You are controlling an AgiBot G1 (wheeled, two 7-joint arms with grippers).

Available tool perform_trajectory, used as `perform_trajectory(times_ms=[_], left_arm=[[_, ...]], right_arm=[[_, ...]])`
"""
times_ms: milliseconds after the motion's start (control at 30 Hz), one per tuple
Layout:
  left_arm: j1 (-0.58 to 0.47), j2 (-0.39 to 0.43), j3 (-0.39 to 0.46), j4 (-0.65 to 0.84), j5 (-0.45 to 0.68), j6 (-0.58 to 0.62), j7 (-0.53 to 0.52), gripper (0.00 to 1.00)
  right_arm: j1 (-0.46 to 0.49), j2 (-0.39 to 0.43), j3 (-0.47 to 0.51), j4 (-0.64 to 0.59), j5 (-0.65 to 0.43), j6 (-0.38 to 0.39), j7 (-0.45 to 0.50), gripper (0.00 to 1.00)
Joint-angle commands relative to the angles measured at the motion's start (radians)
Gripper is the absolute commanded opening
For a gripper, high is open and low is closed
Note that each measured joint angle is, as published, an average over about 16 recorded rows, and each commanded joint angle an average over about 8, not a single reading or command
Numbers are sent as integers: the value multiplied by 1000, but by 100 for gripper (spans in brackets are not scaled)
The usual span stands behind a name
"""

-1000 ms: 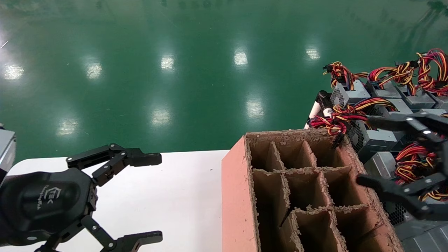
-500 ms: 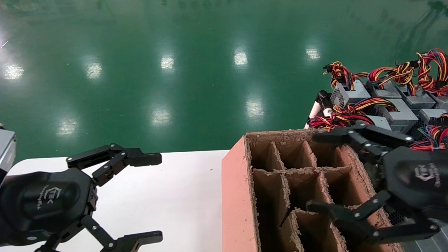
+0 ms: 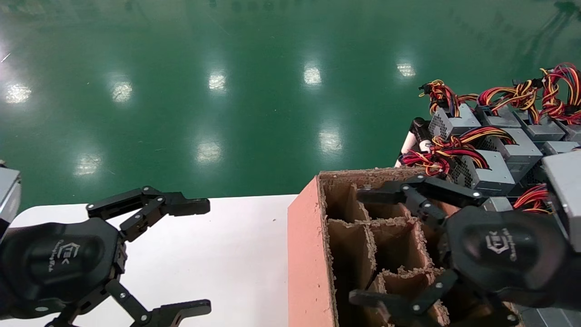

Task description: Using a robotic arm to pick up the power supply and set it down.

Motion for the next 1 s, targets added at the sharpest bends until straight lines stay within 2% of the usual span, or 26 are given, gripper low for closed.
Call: perform_trajectory(times_ms=[33,300,467,1000], left_arm=[[0,0,0,0,0,0,0,100],[0,0,0,0,0,0,0,100],[0,0,0,0,0,0,0,100],[0,0,0,0,0,0,0,100]], right_arm=[[-23,-24,43,9,-24,-7,19,100],[-102,-104,191,38,-105,-33,84,100],[-122,-125,230,46,-126,-39,96,100],[-107,-109,201,41,-111,-35,86,100]])
